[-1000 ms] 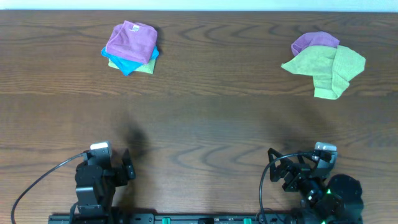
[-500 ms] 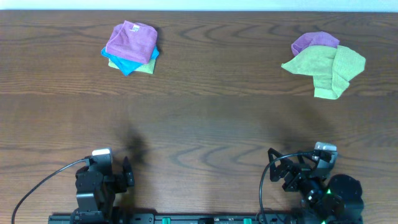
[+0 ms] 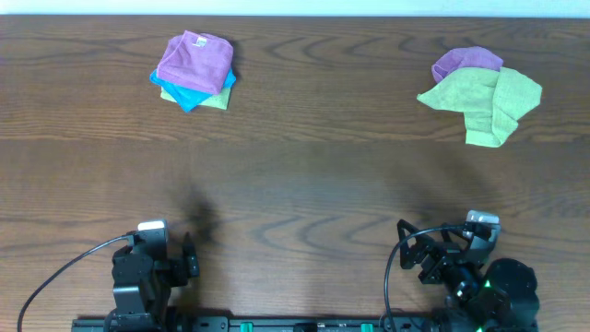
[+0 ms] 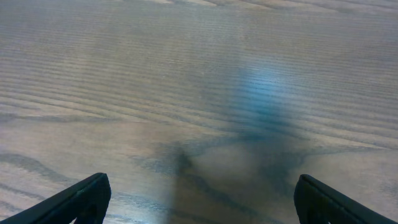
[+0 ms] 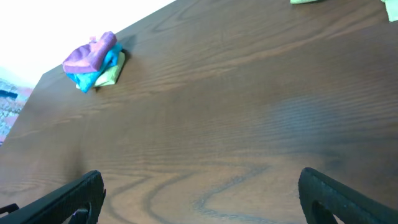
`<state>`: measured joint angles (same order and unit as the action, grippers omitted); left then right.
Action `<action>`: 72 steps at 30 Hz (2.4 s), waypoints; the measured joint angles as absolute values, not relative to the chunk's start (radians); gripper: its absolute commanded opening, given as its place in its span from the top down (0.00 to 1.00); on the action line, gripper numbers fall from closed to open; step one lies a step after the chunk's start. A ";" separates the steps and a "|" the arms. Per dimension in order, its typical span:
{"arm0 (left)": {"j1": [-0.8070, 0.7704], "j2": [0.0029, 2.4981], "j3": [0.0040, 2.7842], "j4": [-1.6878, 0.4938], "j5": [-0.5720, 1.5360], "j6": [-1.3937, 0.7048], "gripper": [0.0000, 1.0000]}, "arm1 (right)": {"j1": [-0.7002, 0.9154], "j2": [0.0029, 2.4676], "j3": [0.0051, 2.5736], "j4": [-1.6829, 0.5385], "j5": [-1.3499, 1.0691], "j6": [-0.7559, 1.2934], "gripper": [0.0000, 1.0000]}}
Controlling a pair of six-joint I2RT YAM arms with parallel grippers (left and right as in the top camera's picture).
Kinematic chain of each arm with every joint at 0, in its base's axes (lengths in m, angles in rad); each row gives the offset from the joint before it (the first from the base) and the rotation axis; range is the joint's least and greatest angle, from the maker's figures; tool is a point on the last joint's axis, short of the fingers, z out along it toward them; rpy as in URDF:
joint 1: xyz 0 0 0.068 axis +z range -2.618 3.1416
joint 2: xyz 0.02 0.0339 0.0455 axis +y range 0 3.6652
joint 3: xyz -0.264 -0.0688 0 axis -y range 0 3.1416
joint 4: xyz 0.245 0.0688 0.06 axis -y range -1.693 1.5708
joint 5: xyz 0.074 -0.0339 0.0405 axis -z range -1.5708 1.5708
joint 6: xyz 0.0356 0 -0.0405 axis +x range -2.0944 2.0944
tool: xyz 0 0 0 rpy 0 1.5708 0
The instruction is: Fold the cloth
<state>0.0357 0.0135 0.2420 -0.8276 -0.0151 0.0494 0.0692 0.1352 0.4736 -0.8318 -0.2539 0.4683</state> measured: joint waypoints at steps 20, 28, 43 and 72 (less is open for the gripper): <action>0.036 0.014 0.242 -0.828 -0.015 0.050 0.05 | 0.069 0.135 0.474 -0.927 -0.237 0.468 0.01; 0.036 0.014 0.242 -0.829 -0.015 0.050 0.05 | 0.069 0.135 0.439 -0.888 -0.130 0.315 0.01; 0.036 0.014 0.243 -0.829 -0.015 0.050 0.05 | 0.051 0.036 0.276 -0.829 -0.034 -0.033 0.01; 0.036 0.014 0.243 -0.829 -0.015 0.050 0.04 | 0.038 0.017 0.195 -0.825 0.065 0.065 0.01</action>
